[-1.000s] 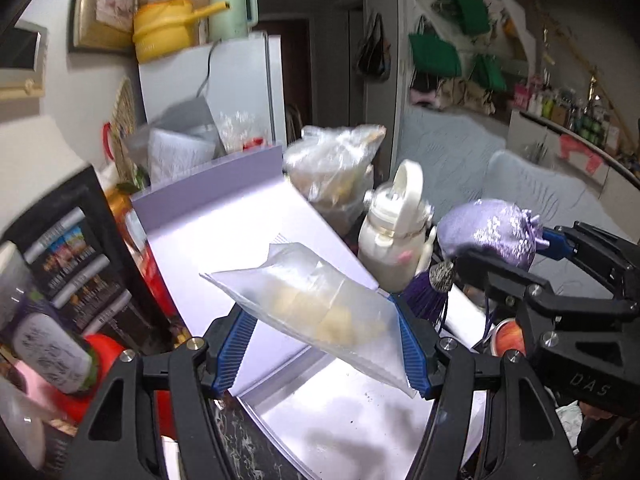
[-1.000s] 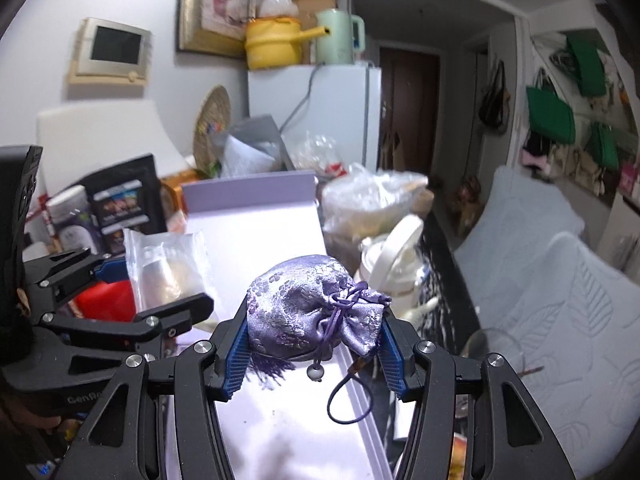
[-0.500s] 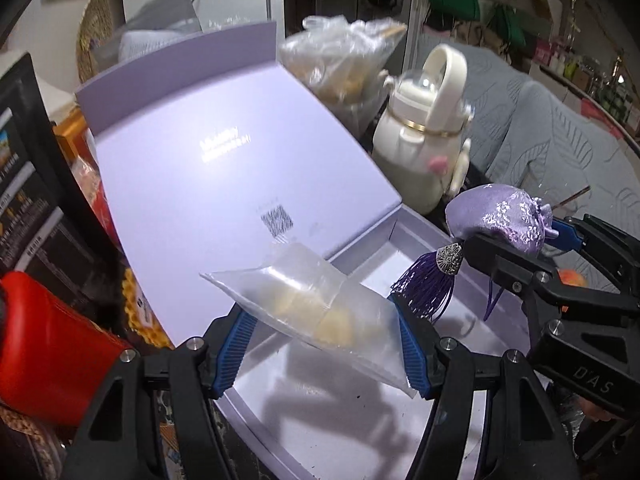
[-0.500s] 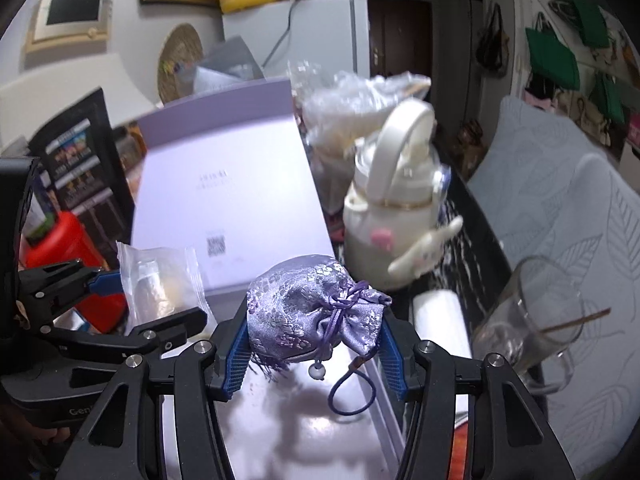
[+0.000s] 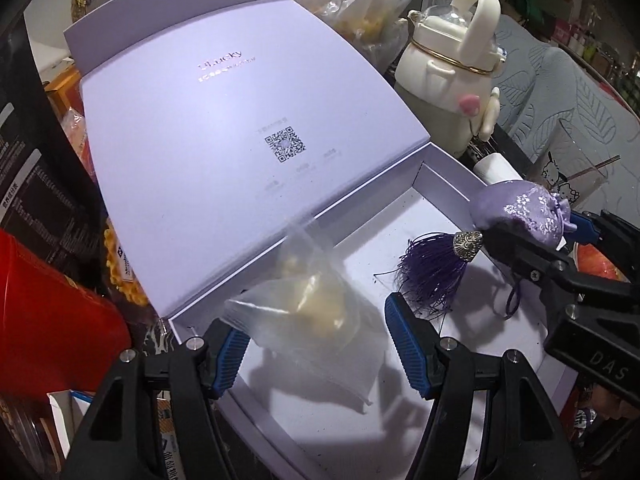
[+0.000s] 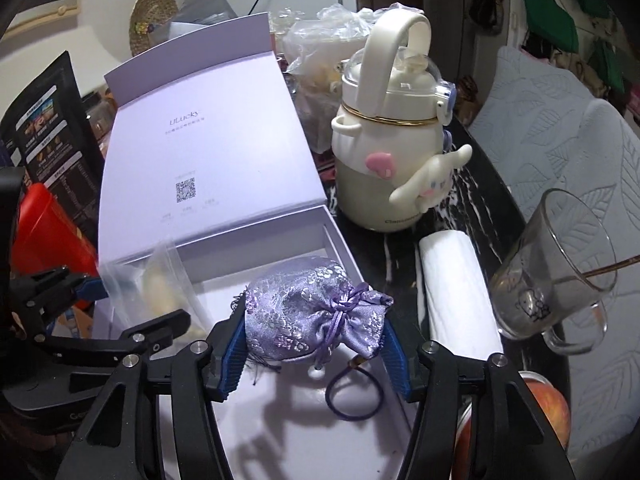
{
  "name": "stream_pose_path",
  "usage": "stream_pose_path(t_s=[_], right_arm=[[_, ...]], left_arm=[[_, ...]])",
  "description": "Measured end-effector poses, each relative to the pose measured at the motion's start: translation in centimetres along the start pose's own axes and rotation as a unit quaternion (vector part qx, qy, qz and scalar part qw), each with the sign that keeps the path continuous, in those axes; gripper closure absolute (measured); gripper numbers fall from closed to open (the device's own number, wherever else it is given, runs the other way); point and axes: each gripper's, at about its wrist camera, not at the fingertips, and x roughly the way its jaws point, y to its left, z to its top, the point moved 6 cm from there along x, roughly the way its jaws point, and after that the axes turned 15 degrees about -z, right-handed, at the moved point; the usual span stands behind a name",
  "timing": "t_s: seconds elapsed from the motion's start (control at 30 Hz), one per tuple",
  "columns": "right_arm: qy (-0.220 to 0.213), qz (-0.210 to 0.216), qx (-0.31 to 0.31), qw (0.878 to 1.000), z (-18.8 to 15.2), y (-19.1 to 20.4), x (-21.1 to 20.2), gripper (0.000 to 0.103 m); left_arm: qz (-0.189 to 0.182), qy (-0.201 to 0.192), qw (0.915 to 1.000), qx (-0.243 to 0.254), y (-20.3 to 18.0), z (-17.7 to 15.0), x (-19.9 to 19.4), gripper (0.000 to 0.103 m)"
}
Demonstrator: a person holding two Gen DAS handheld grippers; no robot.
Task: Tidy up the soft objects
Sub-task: 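Lower both items into the lavender box and open both grippers, then withdraw both grippers from the box back over the table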
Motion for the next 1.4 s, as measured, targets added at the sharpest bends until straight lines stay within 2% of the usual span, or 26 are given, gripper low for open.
stream_pose_path(t_s=[0.1, 0.23, 0.43, 0.57, 0.8, 1.13, 1.2, 1.27, 1.4], right_arm=[[-0.002, -0.01, -0.009, 1.0, -0.1, 0.1, -0.3, 0.041], [-0.003, -0.018, -0.015, 1.0, -0.1, 0.2, -0.8, 0.038], [-0.023, -0.025, -0.012, 0.999, 0.6, -0.3, -2.9, 0.038], [-0.042, -0.025, -0.003, 0.999, 1.6, -1.0, -5.3, 0.038], [-0.09, -0.032, 0.002, 0.995, 3.6, -2.0, -10.5, 0.038], [-0.17, -0.044, -0.018, 0.984, 4.2, -2.6, -20.0, 0.035], [-0.183, -0.044, -0.017, 0.982, 3.9, -2.8, -21.9, 0.035], [-0.194, -0.045, -0.017, 0.98, 3.6, -3.1, -23.7, 0.035], [-0.217, -0.05, -0.022, 0.975, 2.5, -3.6, -27.1, 0.034]], left_arm=[[-0.008, 0.007, 0.9999, -0.001, 0.1, 0.0, 0.1, 0.038], [0.002, 0.008, 1.0, 0.0, -0.2, 0.1, -0.2, 0.036], [0.009, -0.019, 0.9997, 0.01, -1.0, 1.0, -2.8, 0.036], [-0.001, -0.038, 0.9992, 0.011, -1.5, 1.4, -4.7, 0.036], [-0.008, -0.084, 0.9958, 0.036, -3.4, 2.6, -10.5, 0.036], [-0.017, -0.163, 0.9833, 0.079, -7.4, 2.6, -19.2, 0.036], [-0.018, -0.177, 0.9802, 0.087, -8.2, 2.2, -20.9, 0.033], [-0.019, -0.192, 0.9765, 0.095, -9.0, 1.7, -22.7, 0.023], [-0.012, -0.218, 0.9691, 0.114, -10.3, 0.5, -25.4, 0.022]])
